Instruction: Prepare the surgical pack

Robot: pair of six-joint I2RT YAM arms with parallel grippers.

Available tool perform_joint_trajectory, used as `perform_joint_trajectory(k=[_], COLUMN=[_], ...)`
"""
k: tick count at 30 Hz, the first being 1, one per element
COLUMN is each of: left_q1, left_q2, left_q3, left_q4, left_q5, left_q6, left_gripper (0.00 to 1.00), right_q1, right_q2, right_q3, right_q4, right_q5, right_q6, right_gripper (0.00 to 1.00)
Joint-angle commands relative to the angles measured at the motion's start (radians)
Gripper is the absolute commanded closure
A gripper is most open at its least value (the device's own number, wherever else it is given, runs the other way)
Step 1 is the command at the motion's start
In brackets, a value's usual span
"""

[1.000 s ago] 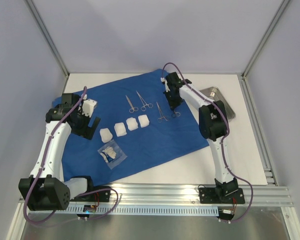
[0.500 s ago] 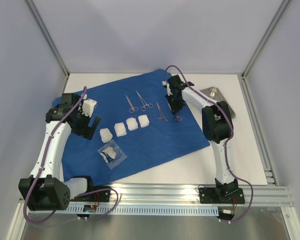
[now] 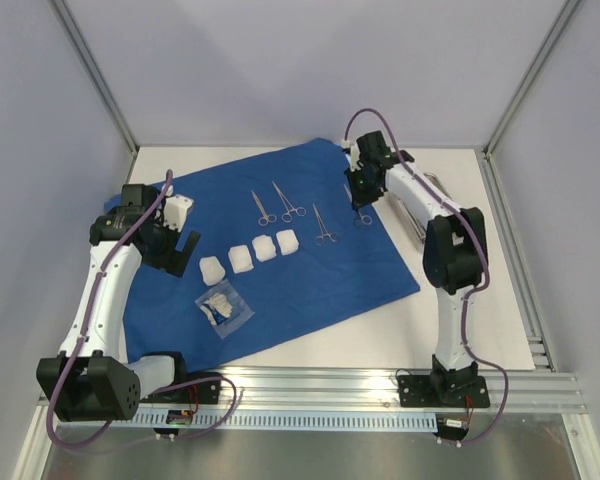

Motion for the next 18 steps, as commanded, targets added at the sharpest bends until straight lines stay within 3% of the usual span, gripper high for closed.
perform_joint_trajectory(k=[1, 10, 18], left_q1=[0.001, 0.001, 0.001], left_q2=[0.005, 0.071, 0.137], left_q3=[0.047, 0.104, 0.165], left_q4=[0.017, 0.013, 0.01], left_q5=[0.006, 0.095, 0.115], left_q6=[0.015, 0.043, 0.047], left_gripper=[0.0, 0.0, 0.0], right_q1=[-0.079, -0.333, -0.378], right_q2=[-0.117, -0.15, -0.058], right_q3=[0.04, -0.087, -0.102], right_q4=[0.013, 0.002, 0.045], right_q5=[-0.021, 0.063, 0.151], right_q6=[-0.036, -0.208, -0.32], right_gripper=[1.0, 0.99, 0.99])
